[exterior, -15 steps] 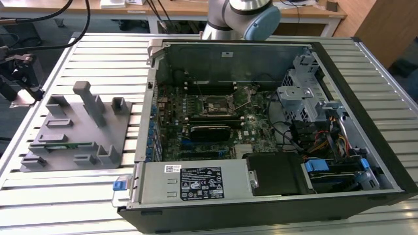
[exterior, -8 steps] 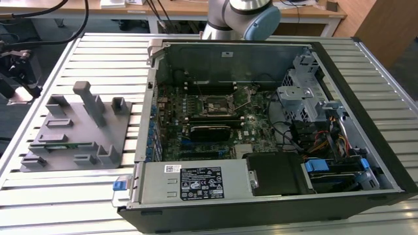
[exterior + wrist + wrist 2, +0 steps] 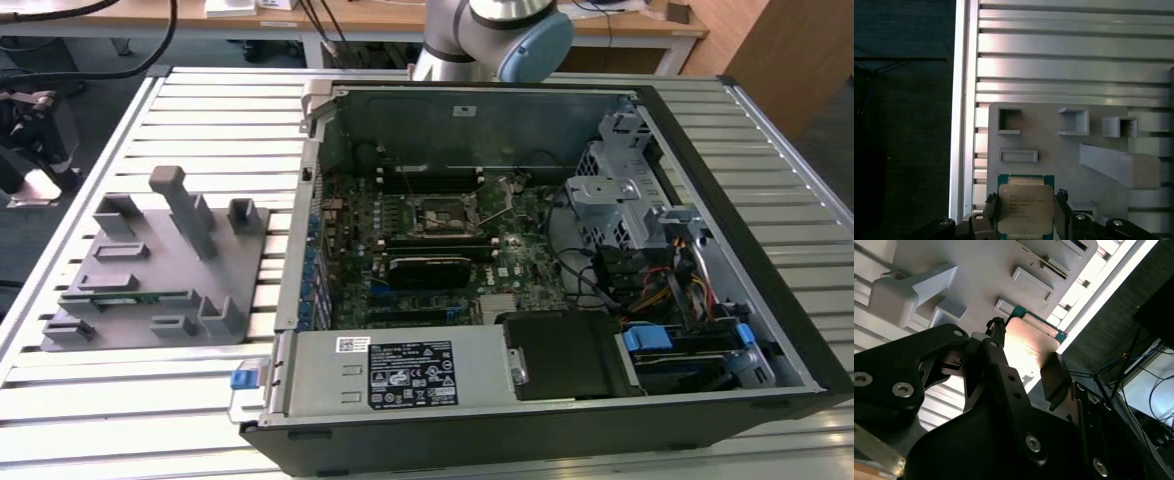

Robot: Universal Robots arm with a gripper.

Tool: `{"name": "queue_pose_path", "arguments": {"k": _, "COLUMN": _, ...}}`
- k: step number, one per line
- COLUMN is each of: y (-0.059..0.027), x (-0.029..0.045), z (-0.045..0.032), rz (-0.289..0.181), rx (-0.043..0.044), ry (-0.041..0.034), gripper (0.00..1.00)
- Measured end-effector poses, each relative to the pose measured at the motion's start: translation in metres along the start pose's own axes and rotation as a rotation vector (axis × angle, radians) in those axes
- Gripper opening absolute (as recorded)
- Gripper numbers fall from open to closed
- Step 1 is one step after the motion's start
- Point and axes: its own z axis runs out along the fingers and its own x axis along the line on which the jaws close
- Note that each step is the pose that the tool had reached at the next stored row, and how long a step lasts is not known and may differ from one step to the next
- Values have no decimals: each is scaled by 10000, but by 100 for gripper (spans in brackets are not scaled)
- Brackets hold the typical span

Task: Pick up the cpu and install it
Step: 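Pick up the cpu and move it towards the insertion slot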

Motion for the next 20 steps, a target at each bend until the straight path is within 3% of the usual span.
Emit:
{"name": "queue_pose_path", "arguments": {"k": 10, "y": 15, "x": -1, "z": -187, "rz": -2, "rx": 0, "ry": -51, "gripper": 53}}
{"name": "queue_pose_path", "arguments": {"k": 20, "y": 29, "x": -1, "z": -324, "rz": -4, "rx": 0, "ry": -98, "gripper": 53}}
